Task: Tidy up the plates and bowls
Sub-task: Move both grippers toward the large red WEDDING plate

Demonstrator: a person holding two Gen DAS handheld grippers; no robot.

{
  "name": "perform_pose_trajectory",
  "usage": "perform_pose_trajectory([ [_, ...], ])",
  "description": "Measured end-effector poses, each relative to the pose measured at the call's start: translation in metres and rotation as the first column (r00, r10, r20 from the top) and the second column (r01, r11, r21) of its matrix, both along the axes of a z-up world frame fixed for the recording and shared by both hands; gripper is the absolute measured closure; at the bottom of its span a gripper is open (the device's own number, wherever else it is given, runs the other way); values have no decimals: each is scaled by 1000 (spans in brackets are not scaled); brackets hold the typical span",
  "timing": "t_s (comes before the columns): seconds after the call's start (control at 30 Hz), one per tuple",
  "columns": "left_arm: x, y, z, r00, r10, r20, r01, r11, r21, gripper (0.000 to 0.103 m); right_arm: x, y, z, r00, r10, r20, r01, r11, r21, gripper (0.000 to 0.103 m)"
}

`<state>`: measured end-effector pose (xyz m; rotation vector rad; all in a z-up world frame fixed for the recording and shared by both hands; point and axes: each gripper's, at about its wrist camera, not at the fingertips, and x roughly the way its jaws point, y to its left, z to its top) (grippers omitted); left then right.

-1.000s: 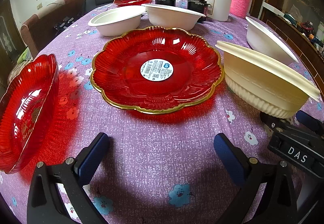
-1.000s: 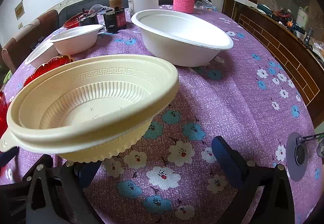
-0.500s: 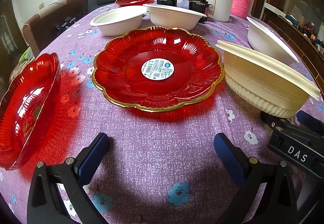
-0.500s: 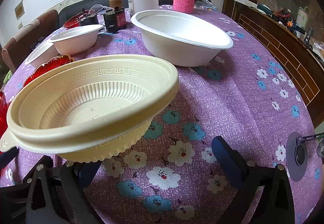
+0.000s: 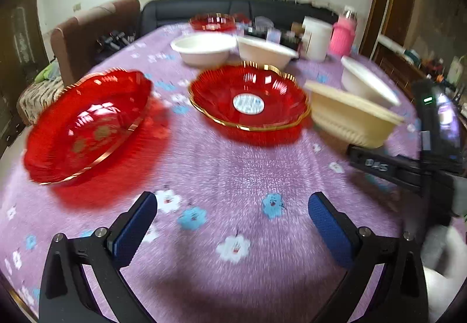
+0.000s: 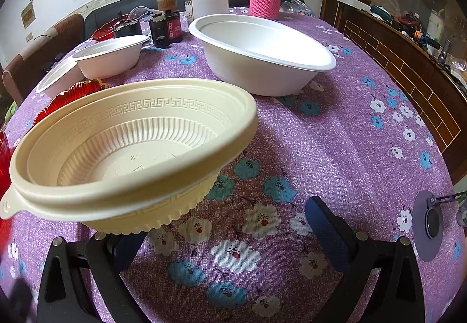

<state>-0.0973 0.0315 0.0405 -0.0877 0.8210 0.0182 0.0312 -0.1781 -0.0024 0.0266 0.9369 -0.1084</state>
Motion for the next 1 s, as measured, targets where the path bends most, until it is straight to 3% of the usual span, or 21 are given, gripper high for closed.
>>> perform_pose_trajectory([
  [0.03, -7, 1, 5, 1000, 8, 27, -9, 1000, 21, 0, 0, 0, 0, 1000, 0, 0, 0, 1000, 0, 1],
  [0.13, -17, 8, 20, 997, 13, 78, -9, 999, -44, 0, 0, 0, 0, 1000, 0, 0, 0, 1000, 1, 1],
  [0.27, -25, 9, 35, 997, -31, 70, 32, 999, -21, 0, -1, -1, 0, 1000, 10, -7, -10, 1000, 13, 1],
  [0.37, -31, 11, 41, 997, -47, 63, 47, 999, -13, 0, 0, -2, 2, 997, 27, -75, -25, 999, 38, 1],
  [0.4, -31, 11, 41, 997, -50, 52, 51, 999, -15, 0, -1, 0, 2, 992, 51, -116, -48, 999, 25, 1],
  [0.83, -42, 31, 36, 999, -27, 30, 27, 1000, 0, 0, -46, 0, 4, 984, 30, -177, -25, 999, 29, 1],
  [1.0, -41, 42, 33, 1000, -10, 26, 11, 1000, -8, 0, -84, -17, 18, 991, 8, -134, -2, 999, 49, 1],
])
